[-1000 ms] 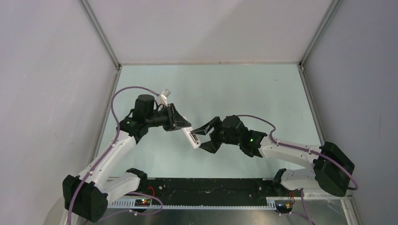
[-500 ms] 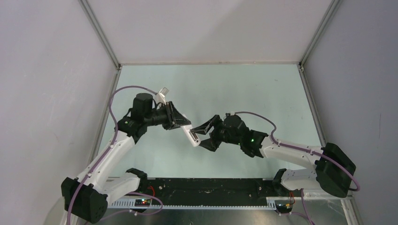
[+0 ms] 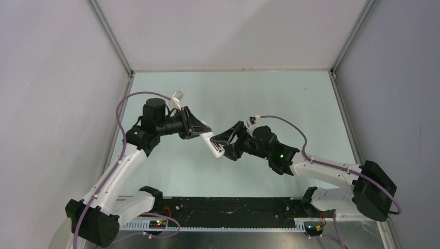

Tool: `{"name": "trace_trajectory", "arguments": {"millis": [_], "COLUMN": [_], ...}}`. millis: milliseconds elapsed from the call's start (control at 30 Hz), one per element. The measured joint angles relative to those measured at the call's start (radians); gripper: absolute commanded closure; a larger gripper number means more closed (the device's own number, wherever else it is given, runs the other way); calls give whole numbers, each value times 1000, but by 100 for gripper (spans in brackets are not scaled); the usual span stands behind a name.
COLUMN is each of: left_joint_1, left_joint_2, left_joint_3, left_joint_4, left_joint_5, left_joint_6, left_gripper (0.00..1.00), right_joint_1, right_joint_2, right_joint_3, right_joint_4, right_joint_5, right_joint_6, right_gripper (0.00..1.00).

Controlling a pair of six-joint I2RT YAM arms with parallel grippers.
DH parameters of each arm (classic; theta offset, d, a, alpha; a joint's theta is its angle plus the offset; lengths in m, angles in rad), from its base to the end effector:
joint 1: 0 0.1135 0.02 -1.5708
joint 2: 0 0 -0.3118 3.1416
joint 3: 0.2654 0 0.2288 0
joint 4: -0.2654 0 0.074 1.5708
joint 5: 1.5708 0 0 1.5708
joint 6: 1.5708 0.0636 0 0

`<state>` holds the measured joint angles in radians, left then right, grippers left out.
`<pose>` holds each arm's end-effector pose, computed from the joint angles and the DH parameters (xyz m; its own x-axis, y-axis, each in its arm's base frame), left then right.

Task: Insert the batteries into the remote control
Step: Load the battery into the remote control.

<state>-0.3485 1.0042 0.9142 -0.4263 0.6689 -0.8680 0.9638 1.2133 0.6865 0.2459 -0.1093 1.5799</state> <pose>0.1610 -0.1005 0.3553 -0.8911 -0.3131 -0.3285 0.1467 0.4862 -0.8614 0.1448 0.2206 0.3084 -0.8748 0.4830 0.0390 0.1661 0.2233 0.9605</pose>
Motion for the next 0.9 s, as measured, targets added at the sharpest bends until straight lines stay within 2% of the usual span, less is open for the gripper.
{"name": "trace_trajectory", "arguments": {"millis": [133, 367, 900], "left_joint_1": [0, 5, 0], "left_joint_2": [-2, -4, -4], "left_joint_3": [18, 50, 50], "left_joint_4": [0, 7, 16], "left_joint_5": [44, 51, 97], "left_joint_6": [-79, -131, -166], "left_gripper": [100, 100, 100], "right_joint_1": [-1, -6, -14], "right_joint_2": [-10, -14, -72], "right_joint_3": [-1, -1, -6], "right_joint_4": [79, 156, 121], "right_joint_5": [11, 14, 29], "right_joint_6": [-50, -113, -214], "right_gripper": [31, 32, 32]}}
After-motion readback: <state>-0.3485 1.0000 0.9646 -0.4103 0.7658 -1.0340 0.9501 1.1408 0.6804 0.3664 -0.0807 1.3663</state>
